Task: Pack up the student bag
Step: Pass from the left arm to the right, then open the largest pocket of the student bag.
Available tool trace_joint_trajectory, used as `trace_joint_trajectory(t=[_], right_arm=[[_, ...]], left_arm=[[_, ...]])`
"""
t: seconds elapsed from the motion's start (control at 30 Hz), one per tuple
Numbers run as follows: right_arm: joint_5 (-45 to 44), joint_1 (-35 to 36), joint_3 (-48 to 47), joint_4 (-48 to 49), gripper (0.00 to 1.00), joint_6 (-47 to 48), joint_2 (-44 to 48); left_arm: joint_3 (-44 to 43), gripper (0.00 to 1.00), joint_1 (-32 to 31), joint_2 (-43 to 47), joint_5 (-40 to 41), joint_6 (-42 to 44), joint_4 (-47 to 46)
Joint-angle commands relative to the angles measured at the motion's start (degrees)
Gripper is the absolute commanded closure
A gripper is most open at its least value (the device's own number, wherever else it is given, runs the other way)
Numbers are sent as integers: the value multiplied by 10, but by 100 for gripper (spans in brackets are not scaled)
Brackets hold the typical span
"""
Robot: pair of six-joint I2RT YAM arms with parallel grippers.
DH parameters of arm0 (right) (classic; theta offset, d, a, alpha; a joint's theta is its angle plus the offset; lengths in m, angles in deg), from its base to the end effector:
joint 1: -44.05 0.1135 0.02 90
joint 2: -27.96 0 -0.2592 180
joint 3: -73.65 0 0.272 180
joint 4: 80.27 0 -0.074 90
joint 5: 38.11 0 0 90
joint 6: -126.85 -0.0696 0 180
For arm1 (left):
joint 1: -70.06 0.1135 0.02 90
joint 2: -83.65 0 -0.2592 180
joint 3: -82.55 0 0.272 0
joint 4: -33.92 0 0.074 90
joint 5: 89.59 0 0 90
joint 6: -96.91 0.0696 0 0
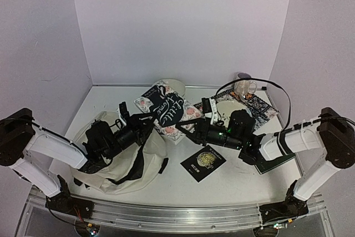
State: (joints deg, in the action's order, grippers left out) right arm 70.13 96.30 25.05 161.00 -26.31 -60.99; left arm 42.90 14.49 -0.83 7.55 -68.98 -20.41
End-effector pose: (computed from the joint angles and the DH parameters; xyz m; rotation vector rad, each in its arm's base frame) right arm 0.1991 0.2928 0.2466 -0.1980 1.4696 1.8974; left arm 0.1932 -0.2665 0.2033 -0.4159 1.6227 -1.7561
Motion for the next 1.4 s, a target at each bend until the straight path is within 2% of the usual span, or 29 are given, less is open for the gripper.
trace_joint_trajectory(t=[0.0,0.07,0.13,0.2,0.37,0.5,0.63,0.9,1.1,1.2,1.27,1.37], right_arm=[[-13,-12,13,318,100,29,17],[-18,-14,21,318,100,32,21],[-22,-16,29,317,100,33,27],[-27,-20,40,316,100,33,34],[-32,-37,67,313,100,32,50],[-32,-47,79,303,100,29,61],[-27,-58,87,293,100,26,71],[-13,-67,100,276,100,23,84],[-5,-69,99,271,100,19,79],[-1,-70,98,268,100,17,78],[1,-70,96,267,100,17,78],[4,-71,94,264,100,16,80]], left_arm=[[48,66,9,67,56,68,-48],[50,58,10,100,58,97,10],[34,50,10,137,61,137,130],[8,45,10,177,74,175,266],[-34,36,10,250,107,232,494],[-117,28,10,229,117,263,694],[-196,23,9,184,78,296,827],[-258,18,4,162,-1,330,962],[-265,19,1,120,-18,338,995],[-263,24,1,101,-22,340,999],[-263,31,1,93,-23,343,1001],[-270,52,1,90,-12,347,1010]])
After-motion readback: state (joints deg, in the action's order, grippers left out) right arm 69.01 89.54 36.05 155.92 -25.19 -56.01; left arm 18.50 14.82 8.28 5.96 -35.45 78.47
